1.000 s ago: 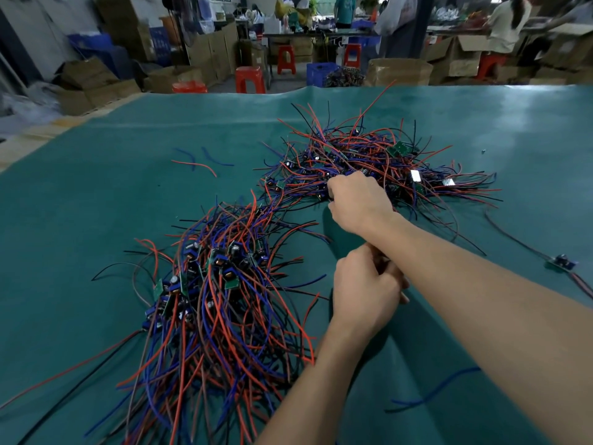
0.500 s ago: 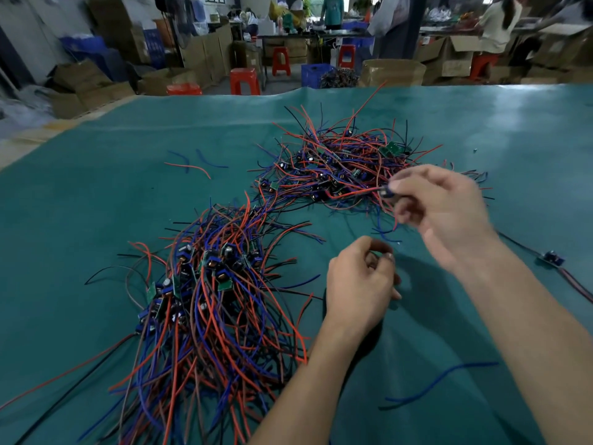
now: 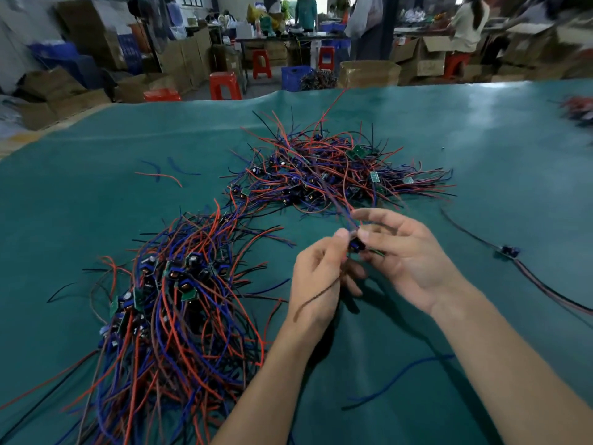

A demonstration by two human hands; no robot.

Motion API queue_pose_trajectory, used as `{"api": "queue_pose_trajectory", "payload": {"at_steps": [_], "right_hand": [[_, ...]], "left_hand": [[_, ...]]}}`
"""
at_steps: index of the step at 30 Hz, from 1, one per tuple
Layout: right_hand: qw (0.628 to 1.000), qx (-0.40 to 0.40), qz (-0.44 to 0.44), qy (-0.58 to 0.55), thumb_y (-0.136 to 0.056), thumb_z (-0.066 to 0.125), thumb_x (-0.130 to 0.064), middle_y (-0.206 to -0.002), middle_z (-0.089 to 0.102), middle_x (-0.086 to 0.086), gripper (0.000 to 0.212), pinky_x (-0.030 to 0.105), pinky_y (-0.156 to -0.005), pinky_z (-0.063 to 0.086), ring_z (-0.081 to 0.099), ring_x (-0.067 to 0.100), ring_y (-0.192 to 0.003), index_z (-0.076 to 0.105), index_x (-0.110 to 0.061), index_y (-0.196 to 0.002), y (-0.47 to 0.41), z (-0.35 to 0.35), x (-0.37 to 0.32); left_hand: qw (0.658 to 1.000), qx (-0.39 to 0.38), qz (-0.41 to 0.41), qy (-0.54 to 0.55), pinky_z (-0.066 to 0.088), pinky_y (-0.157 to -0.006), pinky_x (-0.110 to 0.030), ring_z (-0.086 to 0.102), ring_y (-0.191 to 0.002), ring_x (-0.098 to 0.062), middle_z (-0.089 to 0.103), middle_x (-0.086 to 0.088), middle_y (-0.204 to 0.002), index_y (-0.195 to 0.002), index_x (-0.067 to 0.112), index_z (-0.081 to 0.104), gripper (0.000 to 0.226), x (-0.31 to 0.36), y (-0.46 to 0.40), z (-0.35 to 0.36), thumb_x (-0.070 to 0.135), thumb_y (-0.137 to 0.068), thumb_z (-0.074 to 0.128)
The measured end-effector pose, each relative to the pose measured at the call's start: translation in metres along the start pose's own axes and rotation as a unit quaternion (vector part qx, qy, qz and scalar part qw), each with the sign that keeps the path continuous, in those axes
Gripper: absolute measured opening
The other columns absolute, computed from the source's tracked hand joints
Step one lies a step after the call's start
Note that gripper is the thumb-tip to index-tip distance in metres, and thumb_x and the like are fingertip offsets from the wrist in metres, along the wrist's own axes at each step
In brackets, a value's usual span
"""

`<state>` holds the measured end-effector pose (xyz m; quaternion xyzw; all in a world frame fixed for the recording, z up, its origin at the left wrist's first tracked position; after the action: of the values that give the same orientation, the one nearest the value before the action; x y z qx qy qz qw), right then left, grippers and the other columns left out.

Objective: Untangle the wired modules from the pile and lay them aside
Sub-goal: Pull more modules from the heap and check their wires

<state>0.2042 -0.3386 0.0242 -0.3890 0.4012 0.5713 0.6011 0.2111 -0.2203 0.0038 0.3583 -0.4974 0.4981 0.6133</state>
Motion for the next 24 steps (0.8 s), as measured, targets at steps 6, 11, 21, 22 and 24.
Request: {"api": "queue_pose_trajectory", "payload": {"at_steps": [6,11,21,22,24], "right_hand": [[0.997,0.066,-0.003,-0.045,-0.067,0.075,-0.003,-0.074,0.068,-0.002,0.040,0.017,-0.062,0.053,0.067,0.008,-0.066,0.073,-0.007,-0.106,-0.001,-0.008,0.004],[0.994,0.085,0.023,-0.060,-0.063,0.078,-0.006,-0.078,0.073,-0.001,0.026,0.016,-0.059,0.052,0.066,0.009,-0.064,0.078,-0.013,-0.088,-0.001,-0.012,0.009],[0.945,0.230,-0.160,0.168,-0.078,0.085,-0.005,-0.061,0.071,-0.004,0.019,0.017,-0.051,0.044,0.054,0.006,-0.051,0.073,-0.016,-0.070,0.008,-0.051,-0.040],[0.938,0.248,-0.179,0.161,-0.078,0.085,-0.004,-0.061,0.071,-0.006,0.019,0.016,-0.052,0.044,0.054,0.004,-0.050,0.073,-0.016,-0.070,0.011,-0.056,-0.047],[0.923,0.289,-0.207,0.146,-0.078,0.085,-0.003,-0.059,0.070,-0.011,0.022,0.014,-0.053,0.044,0.054,0.000,-0.049,0.071,-0.017,-0.070,0.017,-0.071,-0.058]], "left_hand": [[0.992,-0.020,0.039,-0.115,0.045,-0.045,-0.025,0.052,-0.043,-0.014,0.068,-0.005,-0.065,-0.093,0.003,0.067,0.025,0.001,0.002,0.001,0.016,-0.104,0.050],[0.986,-0.014,0.046,-0.162,0.042,-0.042,-0.024,0.049,-0.039,-0.012,0.062,0.000,-0.056,-0.088,0.017,0.067,0.025,0.002,0.001,0.001,0.017,-0.105,0.048],[0.962,-0.015,0.057,-0.268,0.045,-0.064,-0.039,0.044,-0.055,-0.012,0.045,0.010,-0.052,-0.076,0.026,0.066,0.027,0.004,0.002,0.003,0.041,-0.090,0.049],[0.961,-0.018,0.056,-0.270,0.044,-0.063,-0.040,0.042,-0.055,-0.012,0.043,0.010,-0.052,-0.075,0.026,0.066,0.028,0.003,0.002,0.004,0.041,-0.090,0.049],[0.958,-0.027,0.056,-0.281,0.037,-0.060,-0.037,0.038,-0.052,-0.011,0.039,0.010,-0.049,-0.074,0.025,0.066,0.029,0.002,0.003,0.006,0.042,-0.089,0.048]]}}
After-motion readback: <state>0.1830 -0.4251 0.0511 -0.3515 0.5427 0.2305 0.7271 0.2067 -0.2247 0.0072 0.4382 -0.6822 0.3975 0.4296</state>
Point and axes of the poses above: each hand's wrist, its own y-axis away from the middle knuckle, its own z-axis out of the palm, x = y × z, the point moved 10 cm from there along -y, towards the middle knuckle
